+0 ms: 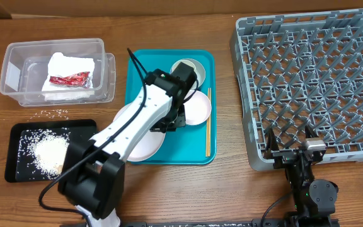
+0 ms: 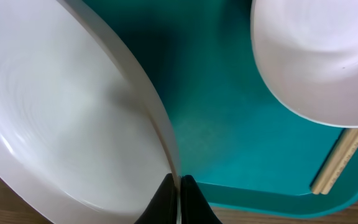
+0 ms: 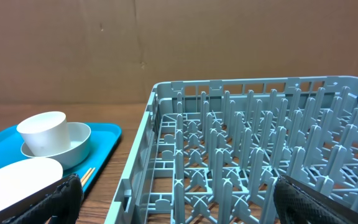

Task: Sort waste into correct bins and load items into the dishwasher
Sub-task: 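Carry the emptied plate back and set it on the teal tray, then release the plate and retract the left arm to the left side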

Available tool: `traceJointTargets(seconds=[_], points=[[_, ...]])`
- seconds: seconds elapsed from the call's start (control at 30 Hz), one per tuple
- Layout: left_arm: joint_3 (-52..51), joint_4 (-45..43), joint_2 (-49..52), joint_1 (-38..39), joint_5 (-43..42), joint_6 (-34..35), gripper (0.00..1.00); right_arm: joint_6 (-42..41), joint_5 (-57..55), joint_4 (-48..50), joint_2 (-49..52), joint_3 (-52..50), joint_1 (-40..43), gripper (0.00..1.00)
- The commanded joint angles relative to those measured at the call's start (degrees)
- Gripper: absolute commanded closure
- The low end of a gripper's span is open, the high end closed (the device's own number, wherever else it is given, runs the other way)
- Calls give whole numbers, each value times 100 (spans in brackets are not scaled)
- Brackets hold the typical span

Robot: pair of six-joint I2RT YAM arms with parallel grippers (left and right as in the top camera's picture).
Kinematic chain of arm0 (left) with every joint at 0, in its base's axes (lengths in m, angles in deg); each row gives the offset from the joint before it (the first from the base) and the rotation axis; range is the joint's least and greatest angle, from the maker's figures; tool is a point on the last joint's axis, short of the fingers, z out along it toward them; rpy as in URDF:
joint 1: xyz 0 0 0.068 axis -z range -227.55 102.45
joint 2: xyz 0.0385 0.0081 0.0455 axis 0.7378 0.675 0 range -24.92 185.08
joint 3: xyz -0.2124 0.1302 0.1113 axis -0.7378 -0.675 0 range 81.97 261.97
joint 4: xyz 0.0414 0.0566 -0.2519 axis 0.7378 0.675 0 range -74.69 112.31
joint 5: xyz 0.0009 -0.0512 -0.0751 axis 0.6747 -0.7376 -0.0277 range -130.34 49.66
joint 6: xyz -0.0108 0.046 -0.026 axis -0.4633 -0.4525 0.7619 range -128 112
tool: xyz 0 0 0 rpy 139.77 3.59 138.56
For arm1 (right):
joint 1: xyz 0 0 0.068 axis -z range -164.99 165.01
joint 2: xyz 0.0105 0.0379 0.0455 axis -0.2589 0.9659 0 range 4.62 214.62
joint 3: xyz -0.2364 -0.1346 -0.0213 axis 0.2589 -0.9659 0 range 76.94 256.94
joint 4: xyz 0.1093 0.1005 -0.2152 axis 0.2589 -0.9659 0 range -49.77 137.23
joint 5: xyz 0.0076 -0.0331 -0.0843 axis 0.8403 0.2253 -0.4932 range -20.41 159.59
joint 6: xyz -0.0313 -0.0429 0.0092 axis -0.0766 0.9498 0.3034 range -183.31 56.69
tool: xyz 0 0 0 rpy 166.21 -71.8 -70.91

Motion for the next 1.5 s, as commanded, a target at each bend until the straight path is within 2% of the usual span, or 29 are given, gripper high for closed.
traceJointTargets(seconds=[0.0,0.1,0.23,0.33,0.53,0.7,0.9,0.97,1.1,1.13,1.17,1.2,1.37,1.47], points=[[-35,0,122,114,-37,127,92,4,24,35,-57,-59,26,0],[-31,-2,125,162,-83,72,81,4,24,35,-57,-59,26,0],[20,138,122,160,-216,-173,79,4,24,35,-57,-59,26,0],[256,507,118,114,20,-166,79,4,26,35,-57,-59,26,0],[1453,1775,22,-96,1228,415,80,4,24,35,-57,-59,26,0],[2420,2520,-337,-503,2131,1001,72,4,26,35,-57,-59,26,0],[2645,2577,-1023,-1805,2240,1141,62,4,24,35,-57,-59,26,0],[2643,2634,-1187,-2465,2177,1137,47,4,24,35,-57,-59,26,0],[2640,2634,-1296,-3759,1353,723,34,4,24,35,-57,-59,26,0],[2638,2634,-1292,-4015,1161,654,25,4,26,35,-57,-59,26,0],[2627,2634,-1272,-4286,966,588,6,4,26,35,-57,-59,26,0],[2618,2634,-1250,-4500,824,544,0,4,24,35,-57,-59,26,0],[2524,2634,-1211,-5237,442,378,0,-22,269,63,-57,-59,24,0],[2441,2634,-1211,-5423,490,190,0,-98,1480,282,-57,-59,24,0]])
